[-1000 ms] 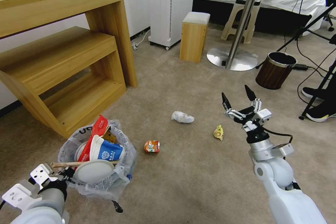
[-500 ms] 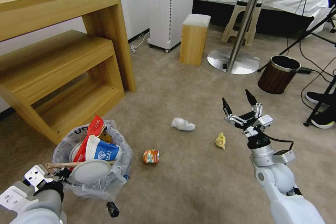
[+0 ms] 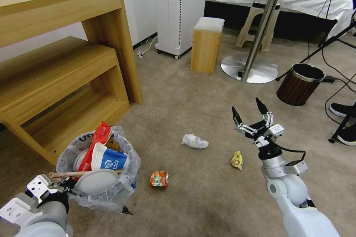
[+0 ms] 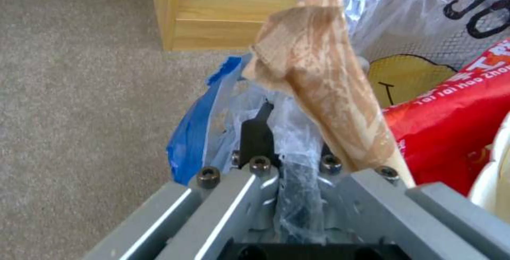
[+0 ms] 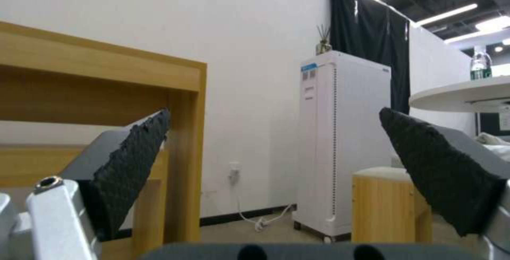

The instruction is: Pick up the trash bin and place the garbage on the floor into it.

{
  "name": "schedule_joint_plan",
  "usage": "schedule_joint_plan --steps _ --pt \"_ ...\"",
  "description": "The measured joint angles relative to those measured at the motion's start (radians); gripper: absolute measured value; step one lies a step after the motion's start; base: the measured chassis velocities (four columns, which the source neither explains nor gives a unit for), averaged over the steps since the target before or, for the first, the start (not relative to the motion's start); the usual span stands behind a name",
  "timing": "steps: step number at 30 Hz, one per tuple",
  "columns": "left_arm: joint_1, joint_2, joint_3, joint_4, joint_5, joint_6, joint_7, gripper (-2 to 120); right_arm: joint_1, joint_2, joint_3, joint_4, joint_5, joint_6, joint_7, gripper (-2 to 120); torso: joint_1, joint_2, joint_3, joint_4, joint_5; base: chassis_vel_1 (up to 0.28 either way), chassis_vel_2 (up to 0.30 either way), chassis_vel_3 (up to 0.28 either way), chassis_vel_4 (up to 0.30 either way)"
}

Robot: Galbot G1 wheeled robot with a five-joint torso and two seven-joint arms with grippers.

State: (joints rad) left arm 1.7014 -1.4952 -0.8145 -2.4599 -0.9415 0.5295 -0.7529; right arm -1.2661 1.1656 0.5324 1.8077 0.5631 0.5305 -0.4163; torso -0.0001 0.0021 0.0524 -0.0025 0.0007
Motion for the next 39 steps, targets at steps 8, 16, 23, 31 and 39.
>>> schedule_joint_plan --steps 8,16,23,31,39 --pt "-0.001 0.003 0.004 -0.005 0.003 -0.001 0.002 1 -0.004 0.005 -0.003 0.000 0.000 0.004 -0.002 100 0.000 0.000 0.000 -0.0001 0.0001 0.000 0.000 0.000 0.000" --pt "-0.001 0.011 0.000 -0.005 0.000 -0.001 0.004 1 0.001 0.014 -0.027 -0.001 -0.005 -0.010 0.017 100 0.000 0.000 0.000 0.0001 -0.0001 0.071 0.047 -0.075 -0.058" --pt "0.001 0.015 0.000 -0.003 -0.002 -0.001 0.007 1 0.004 0.010 -0.051 -0.013 -0.063 -0.093 0.059 100 0.000 0.000 0.000 0.0001 0.0001 0.000 0.000 0.000 0.000" --pt "0.002 0.016 0.017 -0.003 0.009 -0.003 0.009 1 0.090 -0.008 -0.169 -0.156 -0.113 -0.386 0.056 100 0.000 0.000 0.000 -0.0001 0.0000 0.000 0.000 0.000 0.000" --pt "0.008 0.016 0.022 -0.005 0.022 -0.007 0.009 1 0.252 0.042 -0.325 -0.364 -0.142 -0.678 0.070 100 0.000 0.000 0.000 0.0001 -0.0002 0.000 0.000 0.000 0.000"
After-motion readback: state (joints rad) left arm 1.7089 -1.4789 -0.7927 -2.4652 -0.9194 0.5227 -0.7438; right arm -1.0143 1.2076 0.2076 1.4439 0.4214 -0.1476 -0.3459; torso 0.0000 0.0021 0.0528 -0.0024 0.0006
